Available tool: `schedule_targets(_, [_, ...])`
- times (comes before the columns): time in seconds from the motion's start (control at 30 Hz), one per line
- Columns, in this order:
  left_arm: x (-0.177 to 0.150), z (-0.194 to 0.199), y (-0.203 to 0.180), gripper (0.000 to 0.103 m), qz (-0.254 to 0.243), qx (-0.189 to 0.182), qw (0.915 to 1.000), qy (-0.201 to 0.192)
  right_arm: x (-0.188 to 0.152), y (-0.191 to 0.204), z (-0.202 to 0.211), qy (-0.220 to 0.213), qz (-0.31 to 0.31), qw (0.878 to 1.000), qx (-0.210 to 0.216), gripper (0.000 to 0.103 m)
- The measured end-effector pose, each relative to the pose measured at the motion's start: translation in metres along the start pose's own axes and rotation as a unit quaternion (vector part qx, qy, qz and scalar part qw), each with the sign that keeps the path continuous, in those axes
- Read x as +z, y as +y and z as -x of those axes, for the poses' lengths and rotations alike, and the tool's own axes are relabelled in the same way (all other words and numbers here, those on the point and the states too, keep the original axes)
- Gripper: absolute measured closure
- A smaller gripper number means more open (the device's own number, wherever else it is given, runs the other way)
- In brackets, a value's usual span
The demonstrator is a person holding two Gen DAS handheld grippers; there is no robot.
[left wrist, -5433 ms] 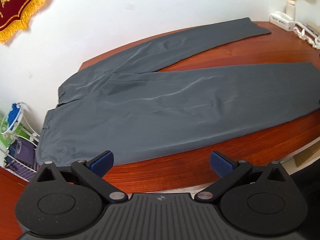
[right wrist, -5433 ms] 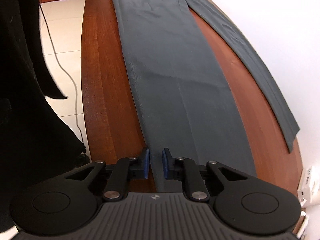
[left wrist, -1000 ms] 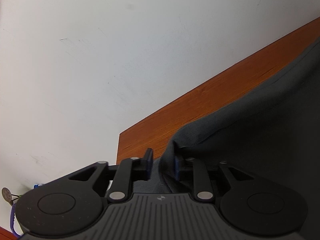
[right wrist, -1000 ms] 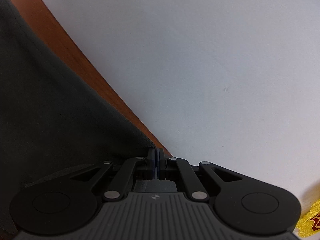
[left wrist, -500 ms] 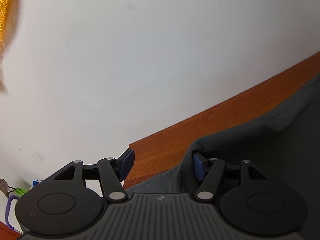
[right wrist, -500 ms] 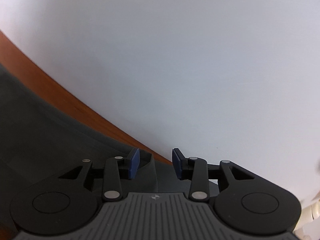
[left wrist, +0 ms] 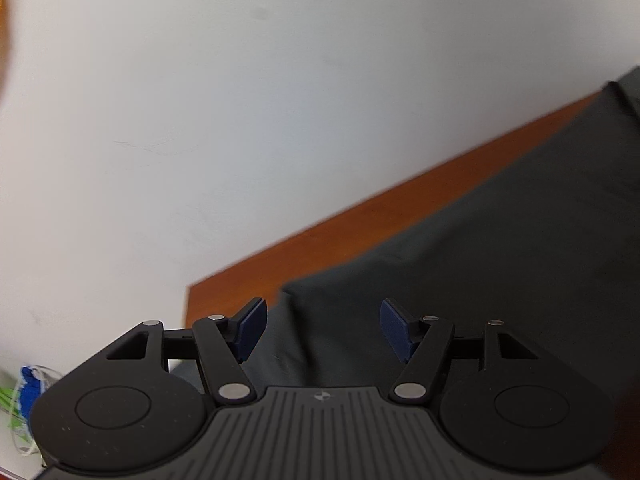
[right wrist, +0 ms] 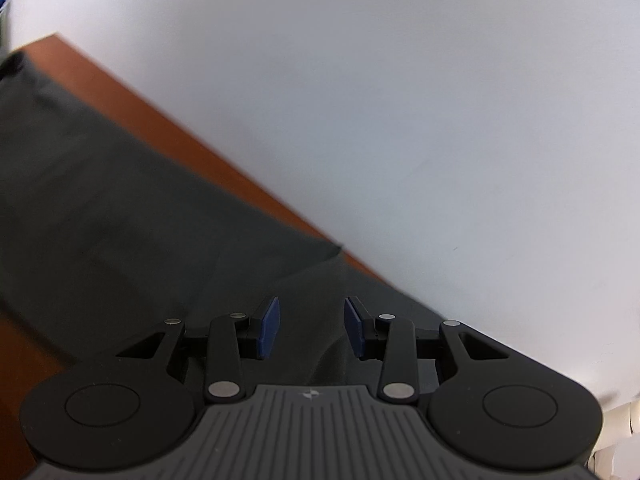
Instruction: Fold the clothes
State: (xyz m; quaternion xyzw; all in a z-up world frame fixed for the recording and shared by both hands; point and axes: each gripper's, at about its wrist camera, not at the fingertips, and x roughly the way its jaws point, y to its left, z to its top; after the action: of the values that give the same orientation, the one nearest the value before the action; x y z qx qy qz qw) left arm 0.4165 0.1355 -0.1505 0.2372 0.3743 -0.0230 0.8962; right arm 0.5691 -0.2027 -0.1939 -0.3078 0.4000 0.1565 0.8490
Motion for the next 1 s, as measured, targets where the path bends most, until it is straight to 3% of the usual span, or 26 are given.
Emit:
schedule_targets(0.23, [0.000,-0.004,-0.033,0.039,-0.003,-0.050,0.9985,0.020,-0.007,0.022,-0.026,0.016,0.029,0.999,0.032,0.063])
schedule_targets(0.37, [0.008,-0.012,-0.003,0.039,-0.008,-0.075,0.9968,0.026,-0.040,0.046,-0.025,0.018,0.042,0.998,0.046,0.063])
schedule_targets(0.87, [-0.002,0.010,-0.044,0.038,-0.028,-0.116,0.9921,0.039,-0.023,0.060,-0.054,0.004,0.073,0.995,0.070,0.067])
schedule_targets(0.9, [-0.002,0.012,-0.046,0.038,-0.030,-0.116,0.9920,0.039,-0.022,0.062,-0.055,0.002,0.071,0.995,0.069,0.069])
schedule_targets(0.97, [-0.003,0.013,-0.049,0.037,-0.031,-0.118,0.9917,0.041,-0.025,0.063,-0.063,0.001,0.064,0.995,0.072,0.087])
schedule_targets(1.0, [-0.004,0.013,-0.049,0.037,-0.032,-0.119,0.9915,0.042,-0.033,0.064,-0.061,0.001,0.062,0.996,0.070,0.103])
